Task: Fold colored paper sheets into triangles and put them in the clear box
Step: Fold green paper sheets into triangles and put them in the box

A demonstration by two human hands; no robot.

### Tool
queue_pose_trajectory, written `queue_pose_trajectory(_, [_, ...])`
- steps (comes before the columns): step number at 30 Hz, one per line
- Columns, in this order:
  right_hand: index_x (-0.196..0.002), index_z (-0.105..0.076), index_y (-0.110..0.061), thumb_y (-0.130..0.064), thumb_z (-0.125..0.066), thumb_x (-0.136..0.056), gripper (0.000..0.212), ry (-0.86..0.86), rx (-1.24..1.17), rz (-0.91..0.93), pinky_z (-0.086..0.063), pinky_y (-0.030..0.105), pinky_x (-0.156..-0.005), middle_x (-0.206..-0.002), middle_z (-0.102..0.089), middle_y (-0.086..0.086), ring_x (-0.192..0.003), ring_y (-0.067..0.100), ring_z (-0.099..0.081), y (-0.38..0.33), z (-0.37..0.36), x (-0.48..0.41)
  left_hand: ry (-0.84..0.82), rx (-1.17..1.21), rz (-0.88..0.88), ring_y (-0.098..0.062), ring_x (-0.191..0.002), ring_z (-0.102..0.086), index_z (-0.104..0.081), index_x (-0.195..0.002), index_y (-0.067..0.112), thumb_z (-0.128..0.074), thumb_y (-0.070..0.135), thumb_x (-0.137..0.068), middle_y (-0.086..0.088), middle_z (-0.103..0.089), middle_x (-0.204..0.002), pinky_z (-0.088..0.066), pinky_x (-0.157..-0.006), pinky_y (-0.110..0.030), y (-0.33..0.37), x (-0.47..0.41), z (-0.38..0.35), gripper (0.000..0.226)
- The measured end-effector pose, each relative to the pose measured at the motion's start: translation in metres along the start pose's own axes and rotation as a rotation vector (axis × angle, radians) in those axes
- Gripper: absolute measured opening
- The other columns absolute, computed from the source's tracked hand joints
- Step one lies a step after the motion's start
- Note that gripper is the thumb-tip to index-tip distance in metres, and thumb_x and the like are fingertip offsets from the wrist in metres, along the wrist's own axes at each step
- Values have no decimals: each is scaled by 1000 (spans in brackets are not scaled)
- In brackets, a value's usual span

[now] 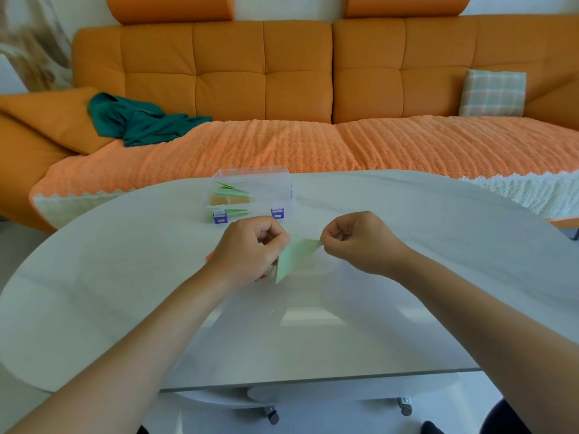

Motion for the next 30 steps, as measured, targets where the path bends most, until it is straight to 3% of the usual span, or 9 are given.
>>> queue_pose_trajectory(4, [-77,-68,-10,-21,-62,-86,16,23,47,-61,-46,24,-52,-70,-64,4,-59,12,-51,16,5,-3,58,57,33,-8,-61,-62,-63,-67,18,-64,11,-92,3,-67,-64,-50,-59,-21,-11,-4,14,25])
queue_pose_trajectory(9, [-87,-74,-23,-27,-63,-92,13,20,-101,40,-51,24,-65,-82,-73,-9,-71,13,-64,-5,-1,1,-2,135,43,-10,-61,-63,-65,-72,7,-64,5,-93,-7,-68,-68,-49,-57,-14,1,4,2,21])
queue_pose_trajectory(14, [-75,-73,-26,-30,-71,-90,16,-24,-19,87,-53,34,-65,-74,-72,-6,-66,15,-62,-16,-12,2,-68,145,58,-17,-65,-67,-69,-77,12,-63,10,-94,-2,-71,-72,-57,-61,-29,1,6,-7,18])
queue_pose_trajectory(16, [-72,-72,-30,-31,-72,-90,18,-27,4,117,-54,35,-66,-68,-68,-16,-72,21,-62,-20,-14,4,-90,40,4,-14,-66,-65,-72,-77,20,-66,15,-92,7,-71,-72,-54,-64,-25,5,7,-11,17])
queue_pose_trajectory(19, [-72,-72,-33,-35,-73,-88,16,-46,36,143,-51,30,-65,-65,-65,-21,-69,15,-59,-24,-18,5,-94,-67,-74,-1,-63,-56,-71,-71,26,-69,15,-90,22,-64,-64,-39,-58,-9,14,9,-15,22])
queue_pose_trajectory(22, [-72,-74,-34,-35,-74,-87,15,-51,56,128,-49,28,-65,-69,-68,-17,-65,6,-55,-22,-20,4,-106,-109,-63,-1,-60,-54,-69,-64,24,-69,14,-86,18,-62,-59,-38,-56,-10,12,7,-16,25])
queue_pose_trajectory(25, [-75,-76,-33,-31,-74,-87,13,-40,43,109,-47,22,-61,-66,-67,-21,-63,4,-55,-21,-16,3,-120,-66,7,-3,-55,-55,-69,-61,21,-67,12,-86,14,-63,-56,-47,-54,-21,9,6,-13,27])
queue_pose_trajectory(27, [-74,-74,-35,-27,-73,-88,17,-15,18,95,-43,17,-57,-58,-63,-26,-60,4,-54,-22,-11,3,-119,-9,74,-12,-55,-63,-71,-62,18,-66,11,-87,5,-68,-59,-52,-54,-29,4,3,-8,26])
queue_pose_trajectory(30, [-74,-75,-34,-26,-72,-90,18,29,-8,57,-42,14,-49,-52,-60,-25,-56,3,-52,-19,-6,1,-108,31,120,-27,-66,-73,-72,-64,14,-64,6,-86,-5,-73,-64,-62,-69,-46,-3,-1,0,25])
Point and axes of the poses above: each hand's wrist, its own x-axis away from the middle knuckle, its own z-axis out of the back of the hand, y = z × x, the point moved 8 cm from there along -x, towards the middle knuckle
